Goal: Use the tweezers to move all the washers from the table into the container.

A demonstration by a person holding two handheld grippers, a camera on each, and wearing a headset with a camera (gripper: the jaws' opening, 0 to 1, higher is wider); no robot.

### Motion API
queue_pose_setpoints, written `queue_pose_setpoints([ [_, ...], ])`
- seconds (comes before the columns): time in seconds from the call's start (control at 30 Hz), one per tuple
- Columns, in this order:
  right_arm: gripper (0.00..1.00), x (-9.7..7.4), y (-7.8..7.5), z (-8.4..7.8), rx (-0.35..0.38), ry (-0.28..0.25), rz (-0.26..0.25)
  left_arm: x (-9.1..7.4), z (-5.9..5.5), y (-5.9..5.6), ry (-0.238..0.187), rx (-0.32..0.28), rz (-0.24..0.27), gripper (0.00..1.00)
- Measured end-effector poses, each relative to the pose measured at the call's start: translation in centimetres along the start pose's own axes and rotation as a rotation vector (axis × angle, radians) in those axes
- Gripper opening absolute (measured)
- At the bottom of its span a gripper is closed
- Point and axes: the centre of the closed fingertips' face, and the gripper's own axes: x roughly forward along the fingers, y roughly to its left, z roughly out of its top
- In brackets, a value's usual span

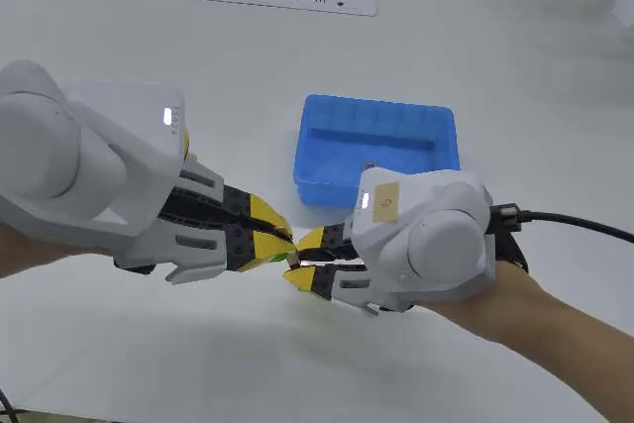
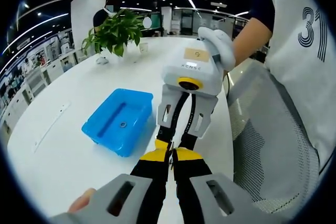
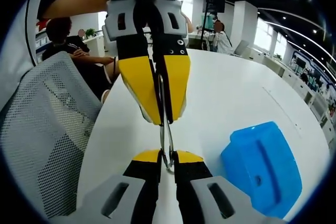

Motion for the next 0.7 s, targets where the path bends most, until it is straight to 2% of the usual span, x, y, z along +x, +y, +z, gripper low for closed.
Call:
queue_pose_setpoints([
  [0.7,0.11,0.19,0.11,-0.46,0.015,0.008,0.003,0.5,-0.16,-0.04,-0.004,-0.016,-0.018,0.07],
])
